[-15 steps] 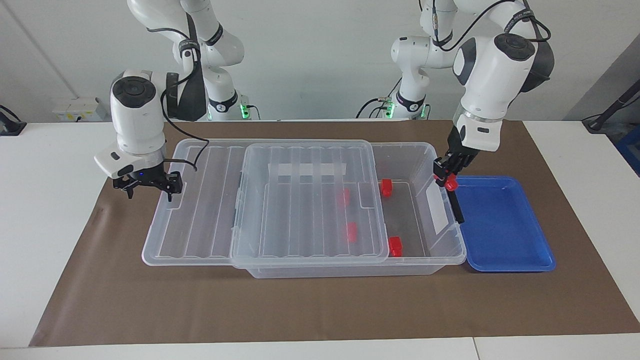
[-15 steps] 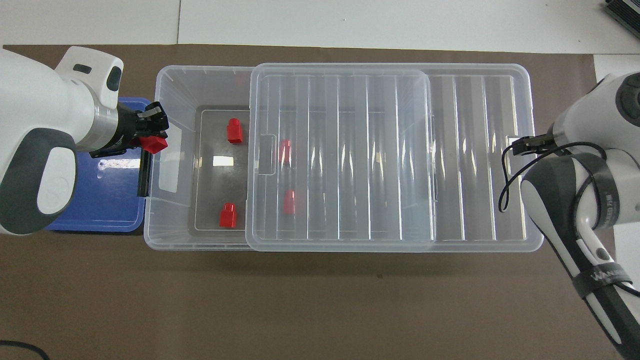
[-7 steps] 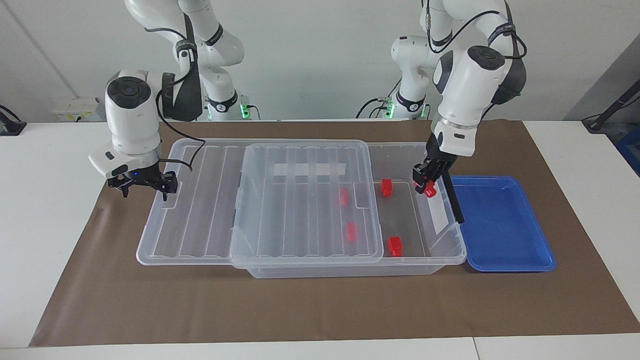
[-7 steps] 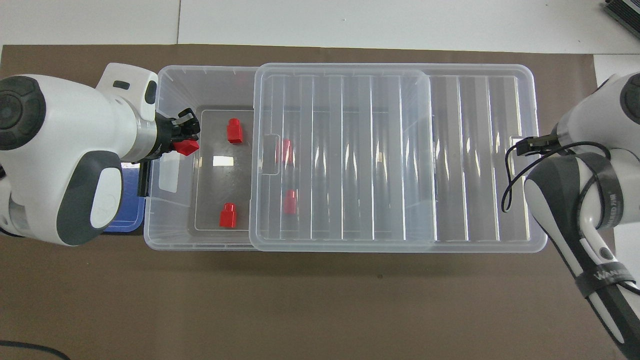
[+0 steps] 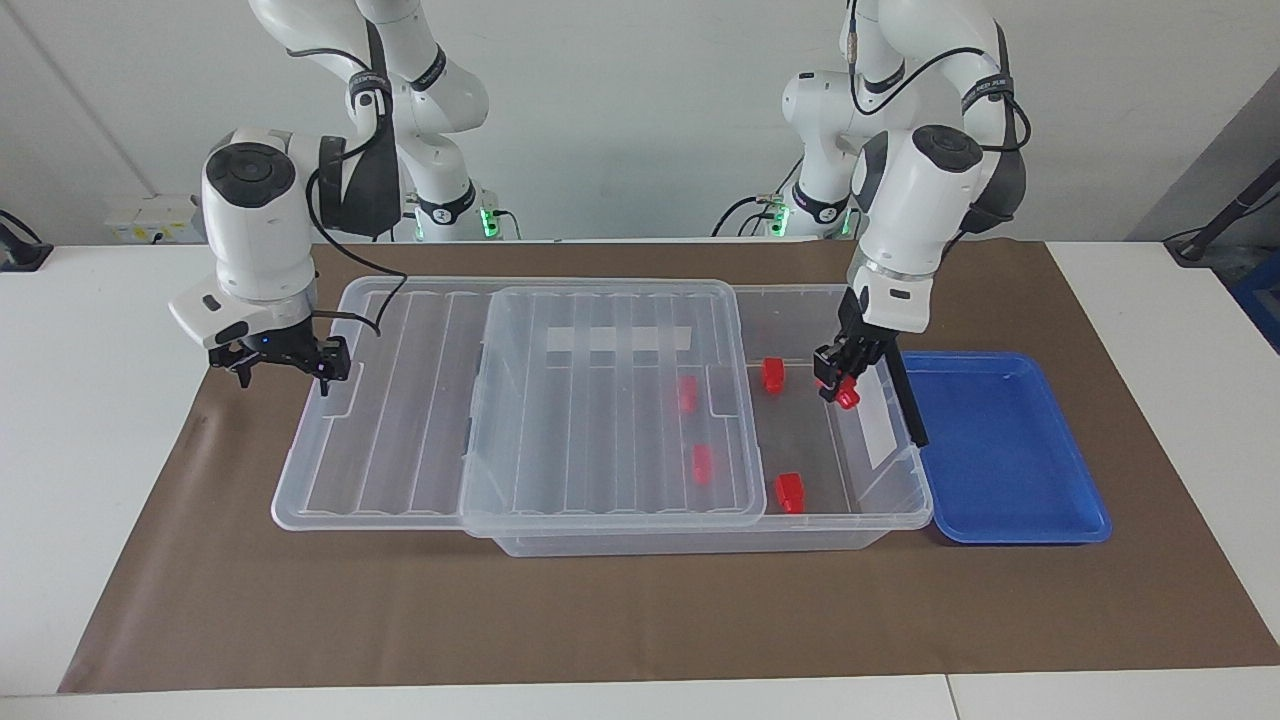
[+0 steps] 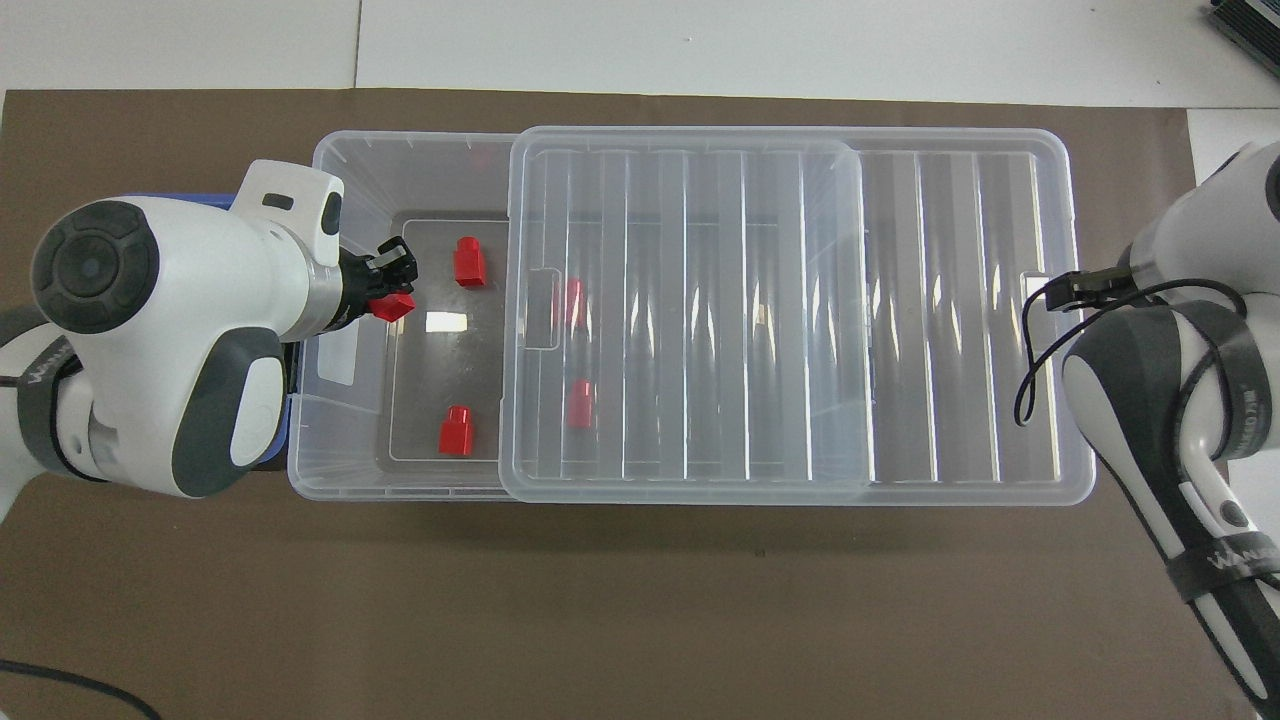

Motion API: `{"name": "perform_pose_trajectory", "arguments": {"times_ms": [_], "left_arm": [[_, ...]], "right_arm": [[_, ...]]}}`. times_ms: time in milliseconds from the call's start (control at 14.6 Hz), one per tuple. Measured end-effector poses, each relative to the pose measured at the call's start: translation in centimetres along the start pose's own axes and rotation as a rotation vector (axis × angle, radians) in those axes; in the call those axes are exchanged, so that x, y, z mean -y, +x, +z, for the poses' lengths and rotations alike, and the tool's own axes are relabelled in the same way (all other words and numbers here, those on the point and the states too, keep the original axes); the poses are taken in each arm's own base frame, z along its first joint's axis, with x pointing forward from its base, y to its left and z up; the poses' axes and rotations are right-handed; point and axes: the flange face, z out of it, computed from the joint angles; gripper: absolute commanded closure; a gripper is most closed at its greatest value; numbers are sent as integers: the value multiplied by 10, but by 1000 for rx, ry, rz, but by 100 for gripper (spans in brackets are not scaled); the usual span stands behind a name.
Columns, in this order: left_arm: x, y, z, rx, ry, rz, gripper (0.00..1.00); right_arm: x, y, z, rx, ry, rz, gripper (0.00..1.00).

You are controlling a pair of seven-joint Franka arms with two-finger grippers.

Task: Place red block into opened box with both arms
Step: 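Carry the red block with the left gripper over the opened box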

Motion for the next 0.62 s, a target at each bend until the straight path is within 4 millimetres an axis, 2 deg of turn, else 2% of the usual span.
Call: {"name": "perform_pose_trajectory", "arguments": {"times_ms": [274, 617], "left_arm": [[-7, -11, 23, 12, 5, 20, 79], [-17, -24, 80, 34, 18, 46, 81]], "right_arm": [[-5, -17, -43, 10, 138, 69, 0], [-14, -46, -97, 9, 252, 107, 0]]}}
